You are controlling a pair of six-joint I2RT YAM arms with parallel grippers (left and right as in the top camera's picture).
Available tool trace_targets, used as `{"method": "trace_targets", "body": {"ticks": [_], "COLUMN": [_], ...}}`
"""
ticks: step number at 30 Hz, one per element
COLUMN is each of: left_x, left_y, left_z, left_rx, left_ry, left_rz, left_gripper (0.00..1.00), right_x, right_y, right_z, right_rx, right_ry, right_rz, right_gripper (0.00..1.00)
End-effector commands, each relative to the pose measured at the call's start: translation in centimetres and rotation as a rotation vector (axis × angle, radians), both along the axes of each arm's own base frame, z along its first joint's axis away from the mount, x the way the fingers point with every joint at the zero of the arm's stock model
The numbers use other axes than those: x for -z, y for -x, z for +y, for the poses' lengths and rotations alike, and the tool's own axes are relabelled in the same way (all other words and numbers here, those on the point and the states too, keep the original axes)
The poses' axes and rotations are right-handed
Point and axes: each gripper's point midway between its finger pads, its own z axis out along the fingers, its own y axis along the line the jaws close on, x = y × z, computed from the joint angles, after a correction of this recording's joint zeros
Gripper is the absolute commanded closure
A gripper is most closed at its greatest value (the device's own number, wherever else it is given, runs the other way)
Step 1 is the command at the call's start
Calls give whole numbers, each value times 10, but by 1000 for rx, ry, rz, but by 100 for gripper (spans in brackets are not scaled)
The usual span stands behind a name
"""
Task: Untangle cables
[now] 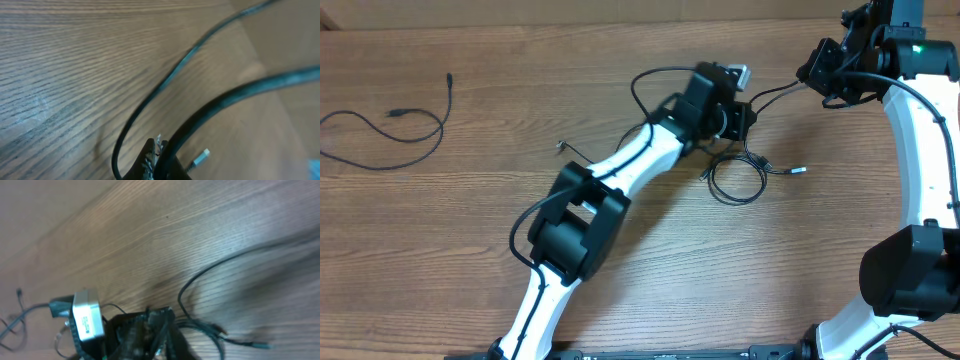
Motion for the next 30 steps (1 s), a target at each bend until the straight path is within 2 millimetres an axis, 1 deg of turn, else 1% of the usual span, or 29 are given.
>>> {"method": "trace_targets", "body": {"ticks": [1, 2, 3, 5, 7, 10, 12, 14, 16, 18, 21, 23, 26, 27, 30], "left_x": [-12, -10, -8, -3, -2, 2, 4, 4, 0, -9, -27, -37, -48, -49, -56], "left_y": [-23, -24, -26, -32, -33, -35, -38, -39, -36, -31, -30, -29, -24, -23, -15], "left_z": [17, 20, 23, 34, 37, 44, 50, 58, 65, 75, 94, 101, 108, 109, 112], "left_rx": [-153, -175, -195, -255, -263, -273, -283, -295, -275, -248, -261, -271, -273, -269, -260], "left_ry": [-88, -98, -103, -113, -107, -122, -129, -134, -128, -126, -143, -142, -144, -142, -147], "left_rz": [-108, -101, -92, -57, -39, -25, -17, 9, 45, 79, 90, 92, 106, 110, 129], "left_gripper": [96, 96, 96, 96, 96, 96, 96, 96, 96, 96, 96, 96, 96, 96, 96], "right_x": [20, 24, 30, 40, 49, 64, 80, 94, 107, 115, 125, 131, 147, 152, 172], "right_y": [5, 5, 6, 8, 10, 10, 12, 13, 12, 9, 1, -5, -13, -14, -16], "right_z": [-1, -4, -11, -25, -35, -36, -28, -16, -2, 12, 22, 33, 58, 62, 75], "right_rx": [-15, -8, 14, 89, 168, 176, 142, 52, -54, -137, -171, -193, -266, -271, -283], "right_ry": [9, 30, 66, 119, 137, 136, 125, 115, 91, 69, 78, 83, 122, 141, 192], "right_rz": [39, 47, 59, 89, 117, 122, 126, 108, 68, 13, -56, -97, -141, -139, -118], "right_gripper": [41, 6, 0, 0, 0, 0, 0, 3, 4, 4, 7, 7, 10, 10, 16]}}
